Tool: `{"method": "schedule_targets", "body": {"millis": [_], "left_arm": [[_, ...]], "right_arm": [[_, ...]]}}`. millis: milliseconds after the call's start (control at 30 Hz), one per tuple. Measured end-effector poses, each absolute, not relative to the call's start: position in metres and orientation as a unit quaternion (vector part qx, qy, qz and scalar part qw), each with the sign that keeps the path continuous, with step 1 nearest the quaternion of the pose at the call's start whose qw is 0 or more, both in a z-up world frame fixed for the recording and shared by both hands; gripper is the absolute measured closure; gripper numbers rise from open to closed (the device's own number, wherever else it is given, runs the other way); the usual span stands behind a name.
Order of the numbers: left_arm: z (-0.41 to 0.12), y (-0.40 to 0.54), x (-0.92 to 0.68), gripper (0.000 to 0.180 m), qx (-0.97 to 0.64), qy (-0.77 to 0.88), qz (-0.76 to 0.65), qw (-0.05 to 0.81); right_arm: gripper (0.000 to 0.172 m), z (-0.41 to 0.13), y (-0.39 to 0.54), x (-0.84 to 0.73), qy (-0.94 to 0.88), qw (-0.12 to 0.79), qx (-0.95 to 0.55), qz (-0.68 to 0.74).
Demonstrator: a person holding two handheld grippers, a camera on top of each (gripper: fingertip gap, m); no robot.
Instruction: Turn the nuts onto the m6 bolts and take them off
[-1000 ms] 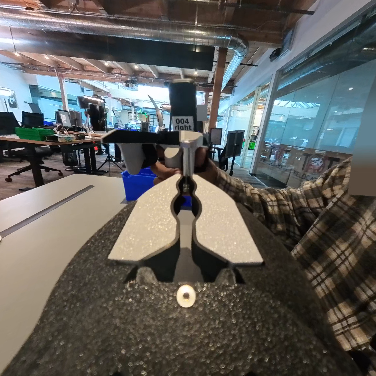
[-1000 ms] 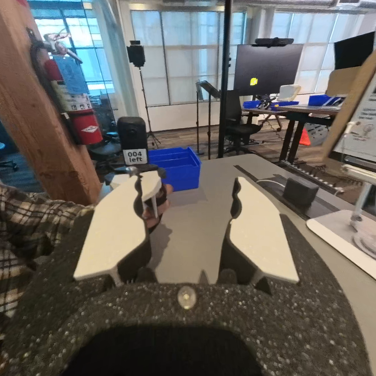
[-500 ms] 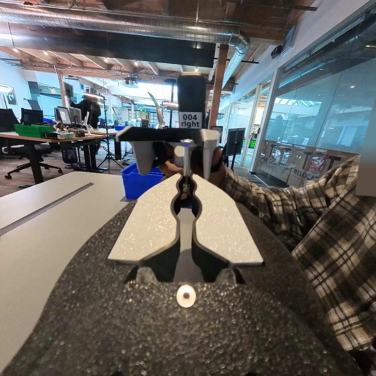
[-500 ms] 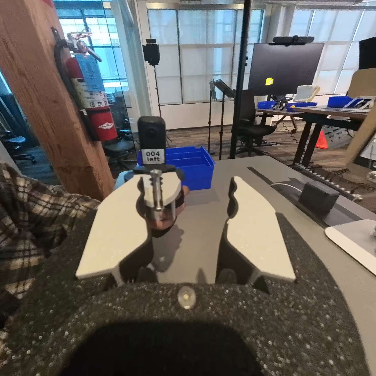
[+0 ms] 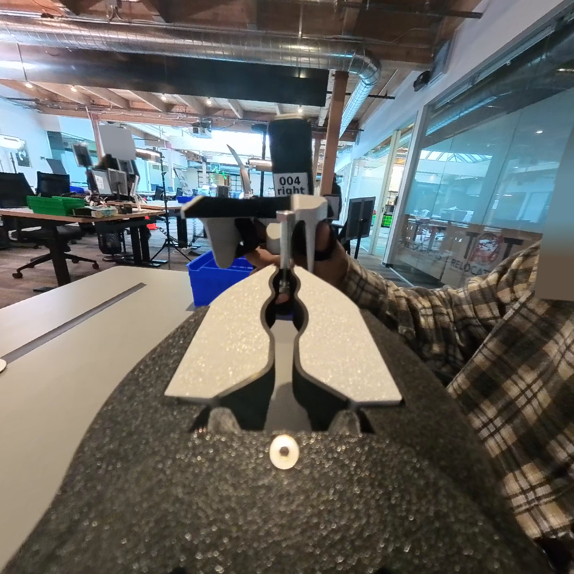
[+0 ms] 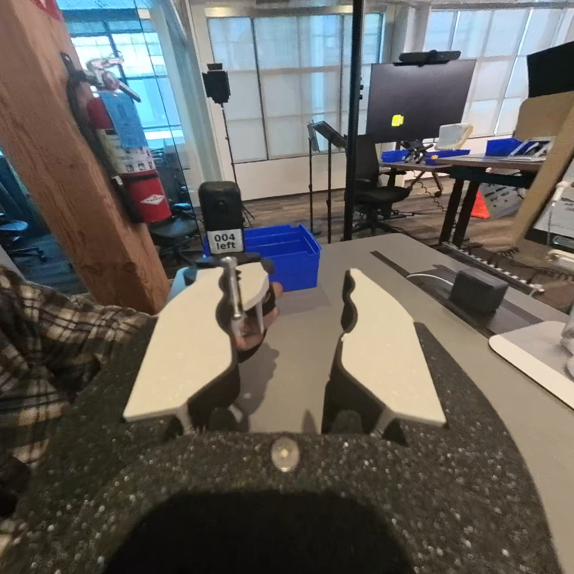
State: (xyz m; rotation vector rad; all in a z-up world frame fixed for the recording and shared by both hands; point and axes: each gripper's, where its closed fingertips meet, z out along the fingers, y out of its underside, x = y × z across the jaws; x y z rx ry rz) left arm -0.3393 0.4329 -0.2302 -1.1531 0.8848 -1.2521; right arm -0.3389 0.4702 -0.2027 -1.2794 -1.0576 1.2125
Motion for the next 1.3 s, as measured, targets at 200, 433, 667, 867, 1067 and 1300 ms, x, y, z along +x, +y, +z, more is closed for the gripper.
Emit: {"method": "schedule_targets", "body": {"millis": [200,433,667,867,1067,1300], "left_arm": [[-0.231,0.432,-0.338,0.176,-0.493,0.38,-0.533,0.574],[-0.232,0.432,-0.336,0.176,-0.493,0.382,-0.534,0.571],[-0.228,0.431,-0.339,0.176,-0.484,0.379,-0.538,0.577],[-0.228,0.43,-0.339,0.176,-0.485,0.381,-0.536,0.577],[-0.228,0.43,-0.339,0.176,-0.485,0.382,-0.534,0.578],[-0.227,0.43,-0.34,0.176,-0.483,0.379,-0.537,0.579]], "right_arm": [[0.111,-0.201,0.451,-0.356,-0.475,0.5,-0.515,0.509],[0.139,-0.202,0.438,-0.358,-0.494,0.48,-0.502,0.523],[0.13,-0.203,0.45,-0.352,-0.475,0.486,-0.516,0.522],[0.129,-0.197,0.445,-0.35,-0.477,0.487,-0.505,0.53],[0.146,-0.199,0.436,-0.36,-0.497,0.473,-0.497,0.531],[0.161,-0.196,0.431,-0.358,-0.505,0.469,-0.482,0.541]]}}
